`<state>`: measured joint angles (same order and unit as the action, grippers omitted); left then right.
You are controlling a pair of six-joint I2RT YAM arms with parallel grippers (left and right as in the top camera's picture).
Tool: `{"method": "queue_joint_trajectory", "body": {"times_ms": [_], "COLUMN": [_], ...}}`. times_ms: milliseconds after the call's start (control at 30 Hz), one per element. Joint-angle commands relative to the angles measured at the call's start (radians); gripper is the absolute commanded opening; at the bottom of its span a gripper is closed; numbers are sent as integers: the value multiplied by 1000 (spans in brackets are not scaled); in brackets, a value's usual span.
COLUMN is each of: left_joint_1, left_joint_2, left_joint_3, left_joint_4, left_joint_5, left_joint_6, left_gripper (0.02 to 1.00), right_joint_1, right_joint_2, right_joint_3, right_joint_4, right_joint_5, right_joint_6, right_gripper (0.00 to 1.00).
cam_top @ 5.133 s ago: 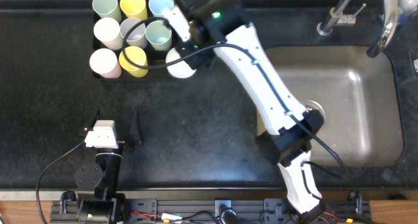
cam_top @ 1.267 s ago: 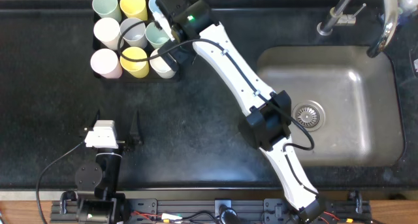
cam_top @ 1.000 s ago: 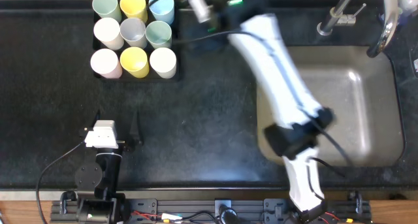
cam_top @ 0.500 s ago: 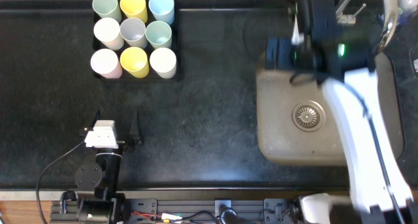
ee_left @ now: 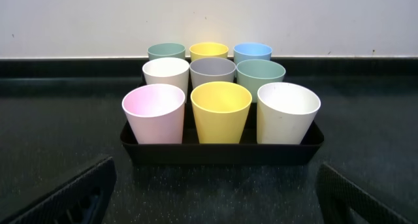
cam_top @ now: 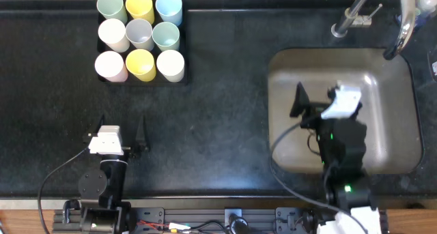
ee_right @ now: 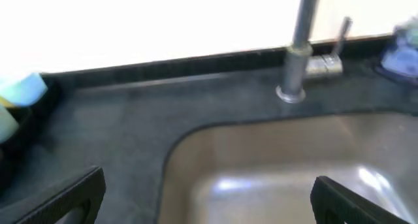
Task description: Store Cups
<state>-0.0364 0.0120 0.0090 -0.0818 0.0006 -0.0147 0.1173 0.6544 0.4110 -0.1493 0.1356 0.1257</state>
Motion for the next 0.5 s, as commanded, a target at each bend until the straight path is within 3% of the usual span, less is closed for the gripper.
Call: {"method": "queue_joint_trajectory", "body": {"times_ms": [33, 267, 500], "left_joint_1": [9, 9, 9], "left_joint_2": [-10, -10, -10], "left_joint_3": [-1, -1, -1], "left_joint_4": [-3, -3, -3], "left_joint_5": [6, 6, 6], "left_joint_6": [22, 22, 22], "left_gripper": [1000, 1000, 998], "right_joint_1": [-13, -35, -179], "right_joint_2": [-71, -74, -285], "right_joint_3": [-71, -101, -160], "right_joint_4": [24, 61, 56], "right_joint_5": [3, 3, 3], "right_joint_6": [-10, -10, -10], "right_gripper": [998, 993, 996]}}
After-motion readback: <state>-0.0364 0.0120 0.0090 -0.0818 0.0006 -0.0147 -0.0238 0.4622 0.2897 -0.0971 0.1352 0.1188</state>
